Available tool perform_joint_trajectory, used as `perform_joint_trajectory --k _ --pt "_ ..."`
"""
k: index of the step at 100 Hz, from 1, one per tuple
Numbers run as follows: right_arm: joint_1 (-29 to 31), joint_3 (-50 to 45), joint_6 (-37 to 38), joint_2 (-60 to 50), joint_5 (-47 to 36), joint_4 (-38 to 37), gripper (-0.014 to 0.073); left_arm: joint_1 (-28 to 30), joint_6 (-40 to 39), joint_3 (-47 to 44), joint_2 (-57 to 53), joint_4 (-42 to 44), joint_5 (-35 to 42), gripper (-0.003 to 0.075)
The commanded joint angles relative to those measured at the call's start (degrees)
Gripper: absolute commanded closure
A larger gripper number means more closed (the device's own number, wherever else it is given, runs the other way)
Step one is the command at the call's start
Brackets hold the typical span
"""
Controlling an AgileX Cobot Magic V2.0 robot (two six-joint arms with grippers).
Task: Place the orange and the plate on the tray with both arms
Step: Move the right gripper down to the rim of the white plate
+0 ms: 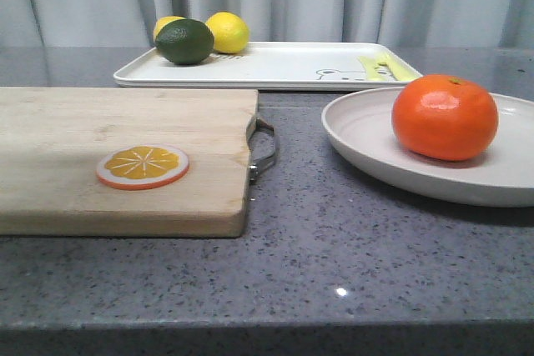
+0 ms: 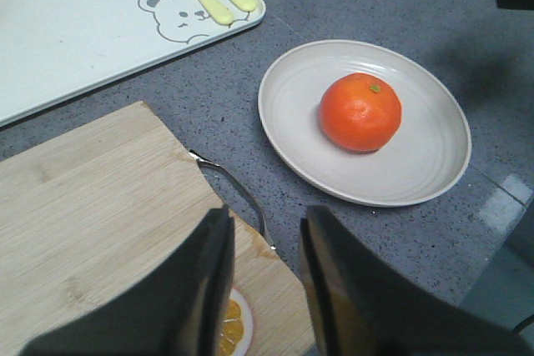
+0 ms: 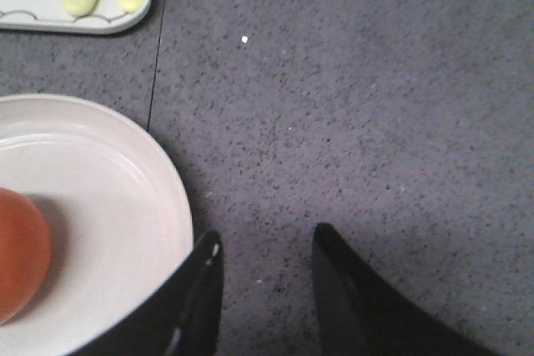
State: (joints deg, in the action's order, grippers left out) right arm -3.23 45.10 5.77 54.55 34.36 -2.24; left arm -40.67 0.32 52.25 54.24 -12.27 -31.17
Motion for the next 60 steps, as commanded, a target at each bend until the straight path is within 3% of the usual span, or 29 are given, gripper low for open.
perform_joint_trajectory --k 1,31,60 --pt "-0.97 5.06 -0.28 3.9 1.91 0.1 0.0278 0.13 0.23 -1.36 -4.98 -0.49 5.62 0.0533" --pt "-1.51 12.28 -0.28 17.3 11.11 2.24 0.0278 0.13 0.23 -3.74 -11.42 -0.74 5.7 0.0533" --pt "-1.51 13.56 -0.92 21.79 11.75 5.26 0.0279 0.13 0.23 -3.74 -11.54 -0.74 5.38 0.0533"
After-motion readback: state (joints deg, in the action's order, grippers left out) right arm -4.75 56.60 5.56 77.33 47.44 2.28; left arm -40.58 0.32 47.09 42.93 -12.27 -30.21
